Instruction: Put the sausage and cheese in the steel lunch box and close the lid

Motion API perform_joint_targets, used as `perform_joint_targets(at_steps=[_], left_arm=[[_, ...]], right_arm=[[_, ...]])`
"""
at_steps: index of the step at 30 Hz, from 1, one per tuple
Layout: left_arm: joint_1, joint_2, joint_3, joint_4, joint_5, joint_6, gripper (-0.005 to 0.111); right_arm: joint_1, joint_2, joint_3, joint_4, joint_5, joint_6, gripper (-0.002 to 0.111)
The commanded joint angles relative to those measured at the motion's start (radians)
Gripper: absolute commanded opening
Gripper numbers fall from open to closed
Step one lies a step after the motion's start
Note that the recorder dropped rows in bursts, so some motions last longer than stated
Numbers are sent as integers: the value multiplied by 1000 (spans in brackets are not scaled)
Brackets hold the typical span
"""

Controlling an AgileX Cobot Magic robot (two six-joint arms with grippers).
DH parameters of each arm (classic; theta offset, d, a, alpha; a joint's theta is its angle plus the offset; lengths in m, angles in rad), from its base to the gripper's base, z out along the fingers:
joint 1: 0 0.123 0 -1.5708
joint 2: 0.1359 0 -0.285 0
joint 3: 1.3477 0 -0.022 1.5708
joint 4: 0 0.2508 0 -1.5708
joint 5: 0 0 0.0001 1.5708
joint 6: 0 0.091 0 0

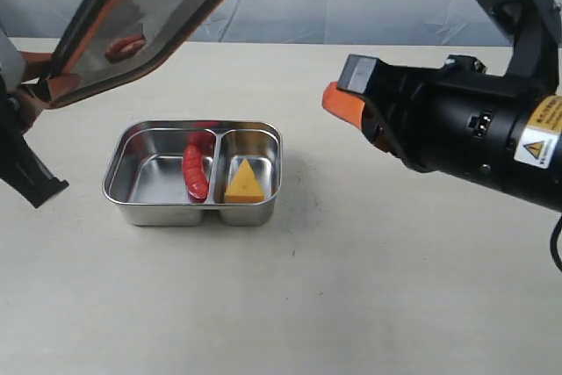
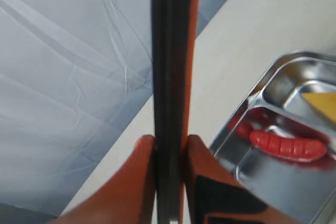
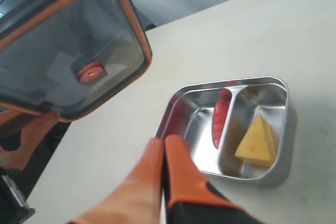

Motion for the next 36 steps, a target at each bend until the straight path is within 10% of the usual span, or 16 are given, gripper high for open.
perform_joint_targets(at_steps=[1, 9, 19, 25, 36], left_arm=[[-161, -2, -16, 69, 226, -1, 0], [-385, -2, -16, 170, 605, -18, 0], [-423, -2, -16, 107, 599, -39, 0], [-516, 49, -16, 85, 635, -39, 0], [-543, 215, -81, 97, 731, -50, 0]], right_arm=[[-60, 78, -68, -19, 42, -15, -1], [-144, 167, -210, -26, 371, -178, -1], [-81, 192, -218, -164, 330, -649, -1], [44, 217, -218, -326, 282, -864, 53], [166, 217, -218, -624, 183, -864, 53]])
